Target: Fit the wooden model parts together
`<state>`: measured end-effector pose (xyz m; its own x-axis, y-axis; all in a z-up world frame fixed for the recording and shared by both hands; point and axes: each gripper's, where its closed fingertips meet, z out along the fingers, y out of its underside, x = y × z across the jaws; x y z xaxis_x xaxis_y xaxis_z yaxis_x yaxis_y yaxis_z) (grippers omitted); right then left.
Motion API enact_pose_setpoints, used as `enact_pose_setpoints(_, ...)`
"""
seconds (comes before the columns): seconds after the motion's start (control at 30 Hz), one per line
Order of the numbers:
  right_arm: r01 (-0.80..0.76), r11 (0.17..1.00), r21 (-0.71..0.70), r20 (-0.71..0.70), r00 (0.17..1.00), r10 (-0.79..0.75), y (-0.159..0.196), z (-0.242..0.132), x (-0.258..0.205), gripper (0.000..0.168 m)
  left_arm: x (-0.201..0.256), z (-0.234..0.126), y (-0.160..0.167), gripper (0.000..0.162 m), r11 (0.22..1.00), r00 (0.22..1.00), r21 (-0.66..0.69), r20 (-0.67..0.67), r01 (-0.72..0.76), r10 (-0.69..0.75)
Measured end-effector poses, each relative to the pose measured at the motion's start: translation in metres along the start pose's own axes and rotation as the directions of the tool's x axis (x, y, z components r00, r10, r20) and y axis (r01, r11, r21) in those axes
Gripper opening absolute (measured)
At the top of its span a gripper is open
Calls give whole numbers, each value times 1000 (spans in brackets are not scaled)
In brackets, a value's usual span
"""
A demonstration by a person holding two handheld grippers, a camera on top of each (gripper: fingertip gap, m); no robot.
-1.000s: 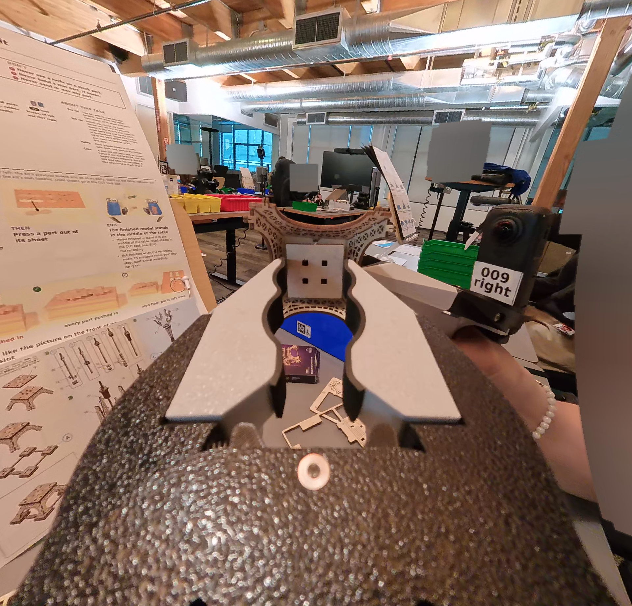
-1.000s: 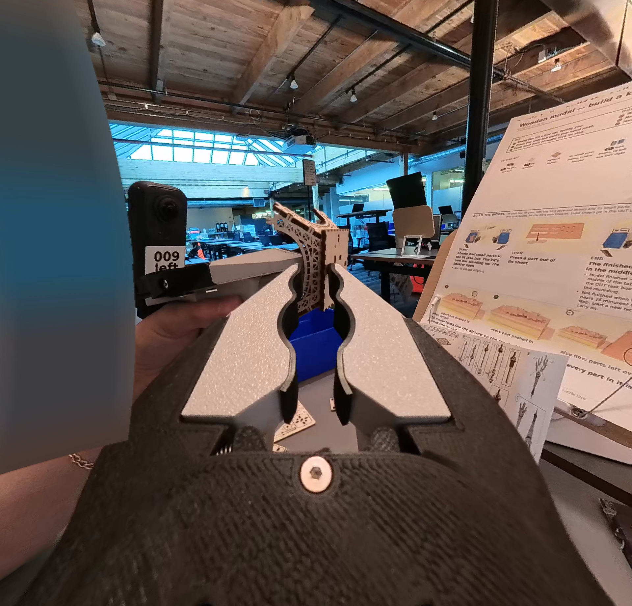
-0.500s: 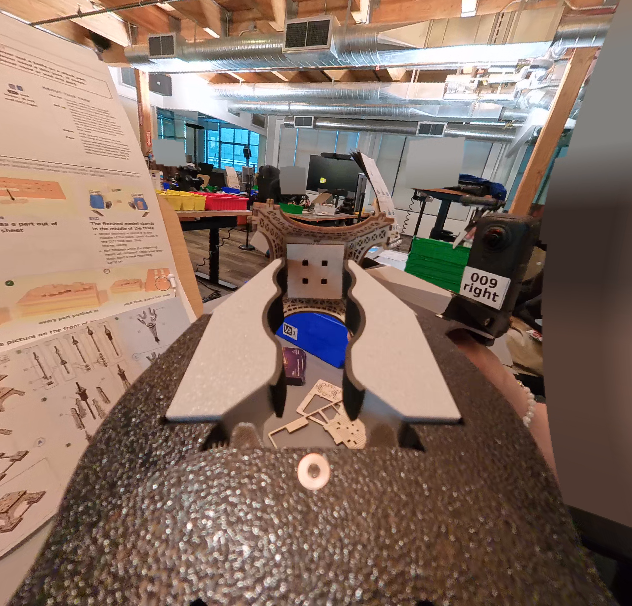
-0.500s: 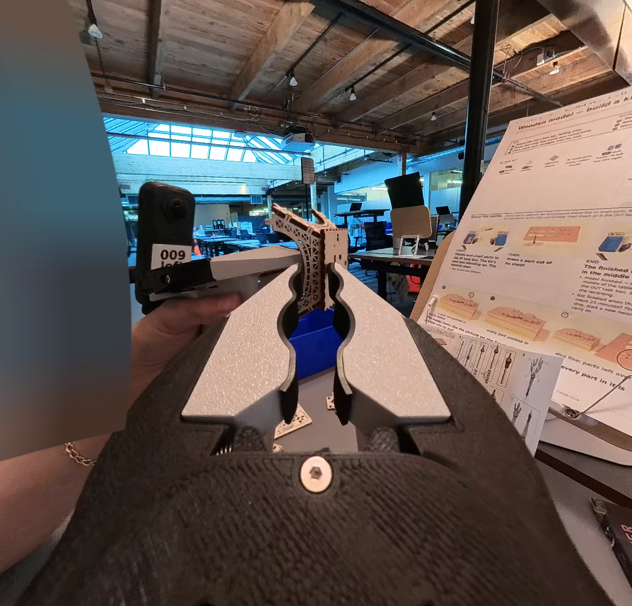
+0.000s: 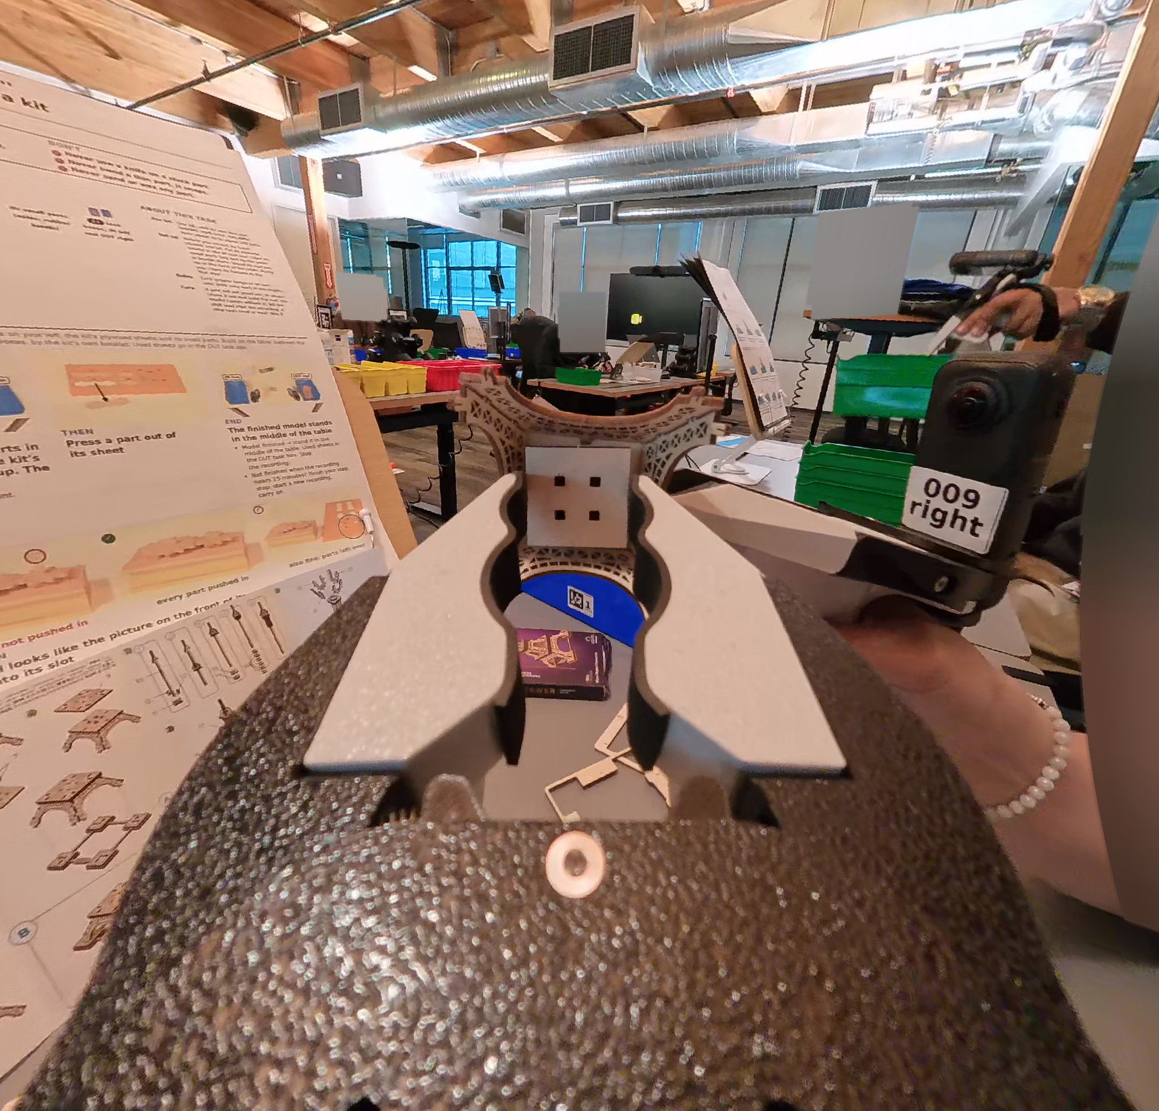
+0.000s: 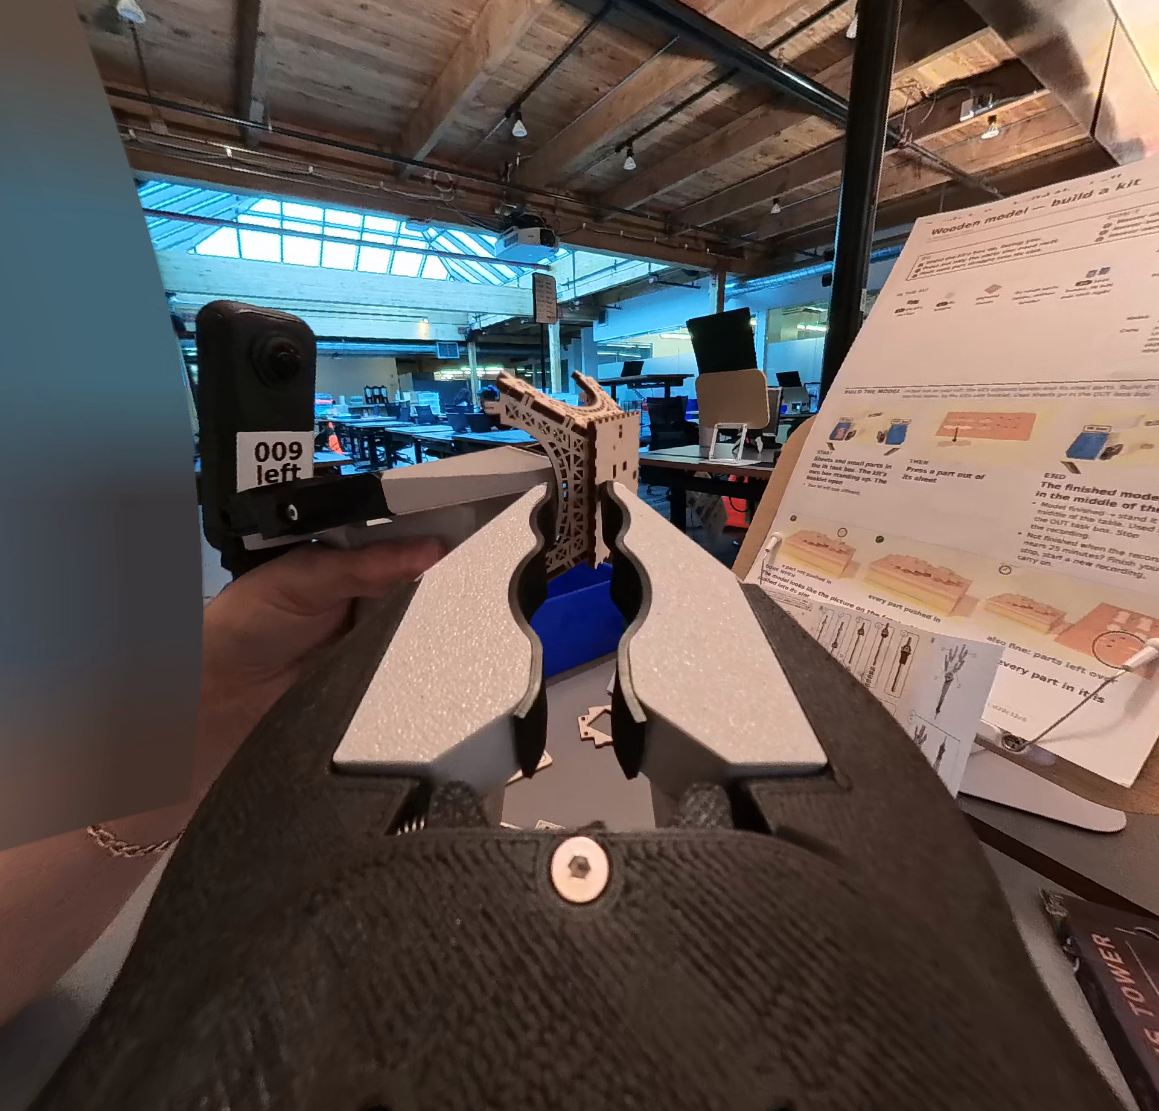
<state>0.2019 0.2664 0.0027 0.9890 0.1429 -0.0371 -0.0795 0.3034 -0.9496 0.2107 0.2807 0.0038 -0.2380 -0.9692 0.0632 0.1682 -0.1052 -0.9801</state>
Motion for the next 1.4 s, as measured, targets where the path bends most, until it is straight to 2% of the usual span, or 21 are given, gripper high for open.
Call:
enact_pose_setpoints(0.27,-50,999,-2,17,999,50,4,1,2,11,-2,1,3,29,999,999,-17,26,-32,33)
enact_pose_setpoints(0.6,-313,950,16,57,949,312,7,2,5,12,-4,-2,5,30,999,999,-44,36,-26,28)
enact_pose_setpoints(0.83,-288,957,24,43,957,287,6,1,5,12,-3,-2,7,29,997,998,-63,46,-49,52)
enact_pose_setpoints(1.0,-328,944,46,8,945,328,14,3,9,12,-10,0,13,29,993,991,-97,112,-66,77)
enact_pose_setpoints(1.2,-403,915,17,-3,915,403,31,4,17,12,-20,2,29,29,989,994,-144,110,40,-24)
enact_pose_setpoints(1.4,-514,858,-23,-25,858,513,53,-7,29,13,-21,7,58,29,962,995,-257,54,92,-81)
